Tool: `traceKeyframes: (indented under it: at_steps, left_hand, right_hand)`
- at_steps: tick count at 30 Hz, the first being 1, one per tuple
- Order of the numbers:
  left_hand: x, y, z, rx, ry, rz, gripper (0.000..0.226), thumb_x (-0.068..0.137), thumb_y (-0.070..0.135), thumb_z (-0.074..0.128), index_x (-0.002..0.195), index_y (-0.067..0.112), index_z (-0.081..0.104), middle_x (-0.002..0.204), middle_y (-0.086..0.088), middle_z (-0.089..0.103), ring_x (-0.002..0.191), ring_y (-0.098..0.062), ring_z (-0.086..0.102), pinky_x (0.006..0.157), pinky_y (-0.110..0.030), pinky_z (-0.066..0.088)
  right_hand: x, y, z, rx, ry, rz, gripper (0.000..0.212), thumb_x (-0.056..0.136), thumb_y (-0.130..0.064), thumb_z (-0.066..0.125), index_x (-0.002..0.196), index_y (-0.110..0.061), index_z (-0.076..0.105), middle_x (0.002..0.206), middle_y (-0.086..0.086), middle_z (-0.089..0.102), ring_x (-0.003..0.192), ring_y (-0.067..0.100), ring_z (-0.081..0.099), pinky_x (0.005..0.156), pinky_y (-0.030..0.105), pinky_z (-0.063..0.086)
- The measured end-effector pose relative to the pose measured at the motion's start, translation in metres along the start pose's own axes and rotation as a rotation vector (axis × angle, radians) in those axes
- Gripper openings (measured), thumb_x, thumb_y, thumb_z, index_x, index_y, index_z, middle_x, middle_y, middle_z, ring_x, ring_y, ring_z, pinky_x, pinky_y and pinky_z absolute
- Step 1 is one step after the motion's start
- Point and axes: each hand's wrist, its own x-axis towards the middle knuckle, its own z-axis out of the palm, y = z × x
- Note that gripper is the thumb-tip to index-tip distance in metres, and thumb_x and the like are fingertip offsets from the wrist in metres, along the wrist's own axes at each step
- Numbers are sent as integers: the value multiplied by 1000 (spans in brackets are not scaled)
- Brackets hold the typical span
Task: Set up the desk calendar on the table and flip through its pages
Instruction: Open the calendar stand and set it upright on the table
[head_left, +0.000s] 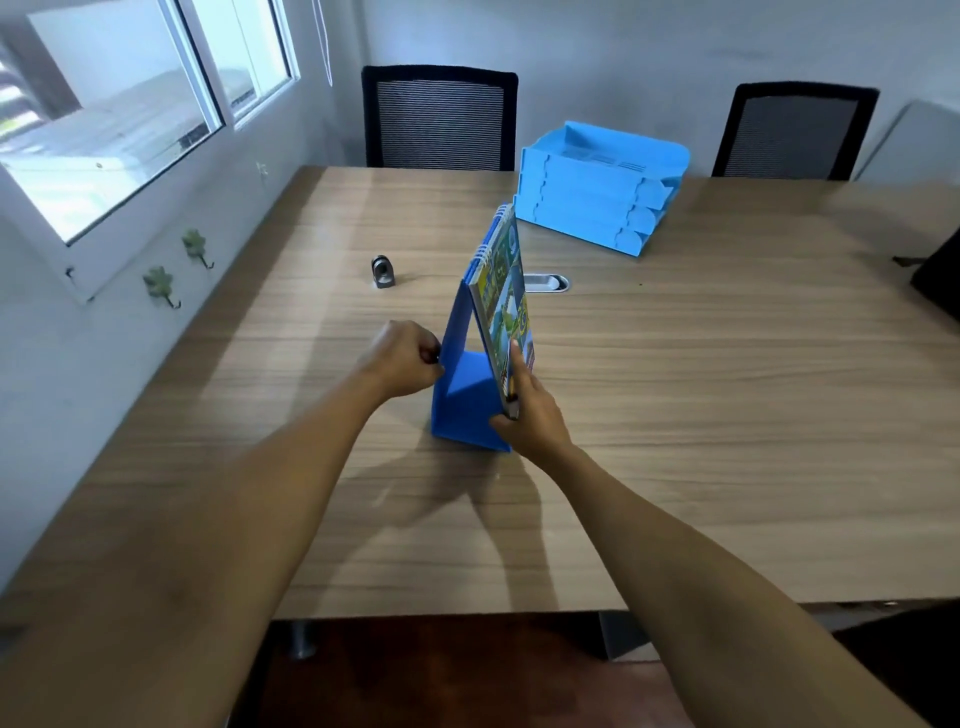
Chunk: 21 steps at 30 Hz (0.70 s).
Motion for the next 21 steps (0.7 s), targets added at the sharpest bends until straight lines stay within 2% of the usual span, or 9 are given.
traceKeyframes:
  at_steps: [2,4,7,11,15,17,19,21]
  left_hand:
    - [-1,5,2,15,-2,1,13,75,11,64,76,2,73,55,0,55,64,-20,55,68,-33,55]
    - [-1,8,4,28,-3,-2,14,75,10,62,75,-1,71,56,-3,56,63,-23,55,67,-35,56]
    - [2,5,7,55,-2,6,18,76,11,59,78,-3,71,72,-16,69,68,-31,62,67,-40,57]
    - [11,-4,4,96,-21,20,24,76,14,58,89,5,76,87,-15,75,82,-31,69,72,-40,57]
    - [26,-9,2,81,-50,12,28,78,9,59,101,4,74,101,-14,76,93,-28,70,86,-40,56]
    - [30,-11,4,85,-47,-23,32,80,11,61,111,5,70,109,-12,73,96,-27,69,88,-37,55]
    - [28,-14,6,-12,-27,-79,42,79,17,68,119,7,61,113,-10,67,94,-26,67,84,-35,54]
    - [18,-17,11,-198,2,-194,48,77,20,71,121,10,54,110,-8,59,92,-29,64,81,-40,54]
  right_hand:
    - [-1,1,-1,-2,8,3,100,76,-12,57,153,-32,-3,153,4,35,104,32,57,73,40,49]
    - [-4,-1,1,3,31,10,99,77,-11,57,153,-31,-3,150,6,39,102,32,59,74,41,51]
    - [-9,-5,13,4,93,48,97,77,-13,58,154,-28,0,155,5,33,120,34,54,80,42,52]
    - [-18,-16,33,36,171,90,97,78,-20,61,154,-26,1,160,10,20,143,30,30,88,42,50]
    - [-20,-13,38,66,193,67,98,79,-41,65,154,-25,5,157,13,21,141,32,32,91,46,52]
    - [-18,-4,34,83,192,0,100,75,-57,62,153,-24,10,153,14,24,139,32,32,101,45,47]
    - [-11,6,22,160,179,21,92,78,-61,55,152,-25,15,150,14,26,136,31,36,108,44,41]
    - [2,13,3,251,232,33,80,86,-57,46,152,-22,18,148,16,27,136,32,38,110,47,38]
